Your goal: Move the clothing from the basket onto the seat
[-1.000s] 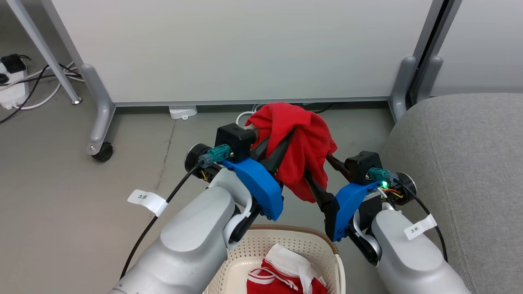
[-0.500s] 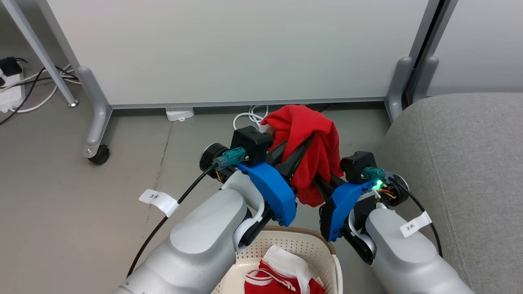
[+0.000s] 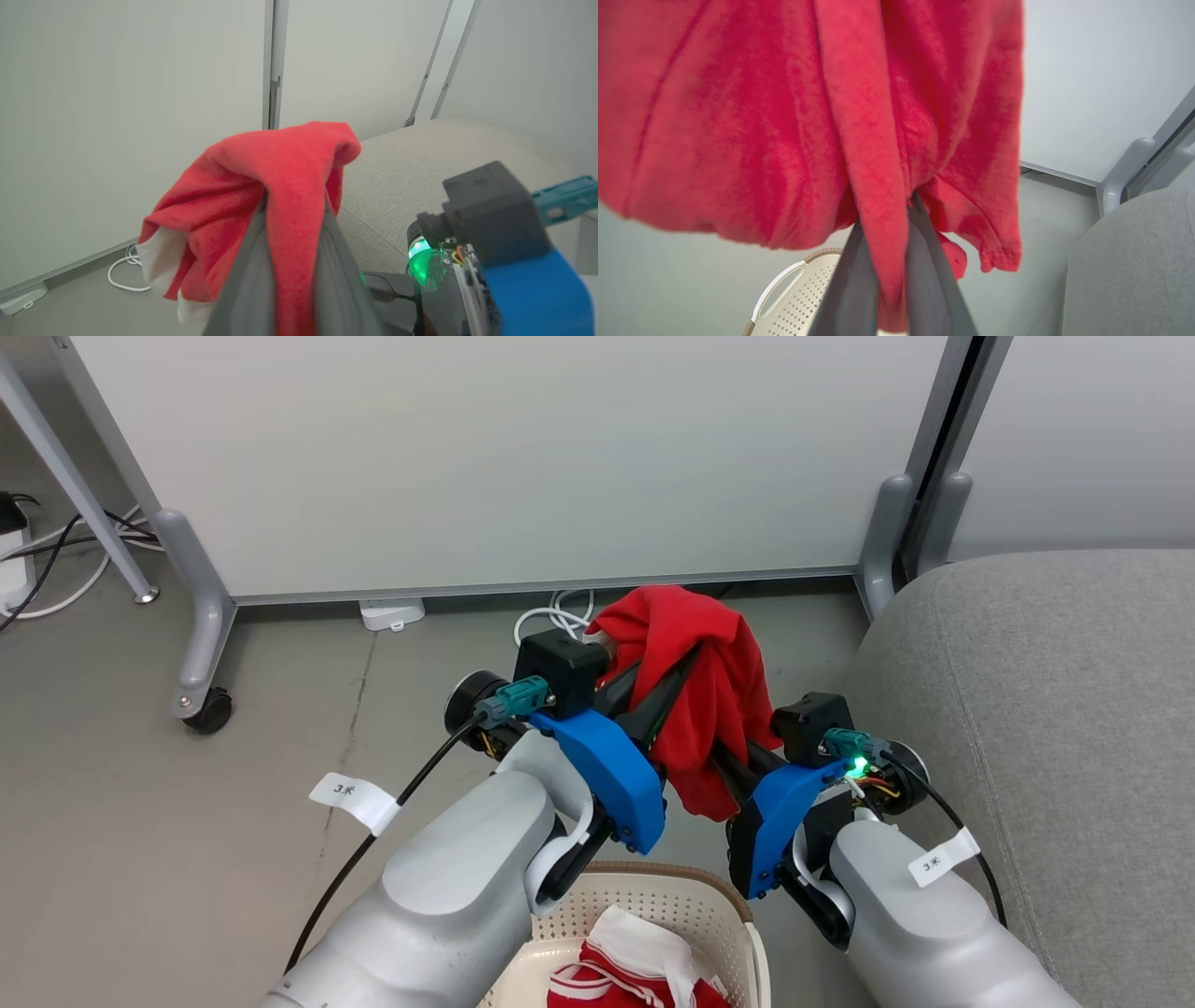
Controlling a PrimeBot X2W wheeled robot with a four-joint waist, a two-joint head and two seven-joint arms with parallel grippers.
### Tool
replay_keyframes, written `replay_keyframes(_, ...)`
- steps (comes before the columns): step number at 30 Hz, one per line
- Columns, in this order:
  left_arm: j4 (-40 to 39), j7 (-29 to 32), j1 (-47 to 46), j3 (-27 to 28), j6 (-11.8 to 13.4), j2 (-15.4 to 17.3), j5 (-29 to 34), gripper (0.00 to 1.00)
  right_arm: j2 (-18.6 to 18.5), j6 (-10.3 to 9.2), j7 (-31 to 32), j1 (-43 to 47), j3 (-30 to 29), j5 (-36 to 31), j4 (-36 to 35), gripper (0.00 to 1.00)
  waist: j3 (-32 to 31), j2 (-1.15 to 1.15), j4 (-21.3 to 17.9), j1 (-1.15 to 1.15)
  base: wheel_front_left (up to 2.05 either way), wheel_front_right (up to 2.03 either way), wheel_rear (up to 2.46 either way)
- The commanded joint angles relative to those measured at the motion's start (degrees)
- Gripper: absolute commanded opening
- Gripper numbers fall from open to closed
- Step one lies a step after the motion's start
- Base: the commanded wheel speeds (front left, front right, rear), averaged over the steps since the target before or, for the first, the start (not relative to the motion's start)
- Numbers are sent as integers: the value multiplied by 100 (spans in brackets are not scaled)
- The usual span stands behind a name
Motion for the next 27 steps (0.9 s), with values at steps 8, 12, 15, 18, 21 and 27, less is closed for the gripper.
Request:
replay_keyframes(8, -8, -197, 183, 115, 106, 157, -42, 100, -18, 1, -139, -85, 265, 84, -193, 0, -1, 0, -384, 0, 0, 0, 0)
replay_keyframes(12, -194, -334, 429, 255, 160, 364, -31, 100, -18, 1, -188, -84, 441, -4, -450, 0, 8, 0, -805, 0, 0, 0, 0)
replay_keyframes(15, -396, -393, 699, 400, 257, 587, 32, 100, -18, 1, -221, -50, 520, -96, -619, 0, 28, 0, -1131, 0, 0, 0, 0)
replay_keyframes(18, -694, -421, 1042, 662, 402, 817, 101, 100, -18, 1, -243, 2, 550, -215, -796, 0, 66, 0, -1483, 0, 0, 0, 0)
replay_keyframes(21, -1173, -423, 1463, 1022, 542, 1023, 302, 100, -17, 1, -266, 28, 426, -391, -944, 0, 123, 0, -1800, 0, 0, 0, 0)
replay_keyframes(27, -1921, -426, 2285, 1642, 720, 1367, 744, 100, -20, 1, -299, 150, -108, -884, -1404, 0, 218, 0, -2343, 0, 0, 0, 0)
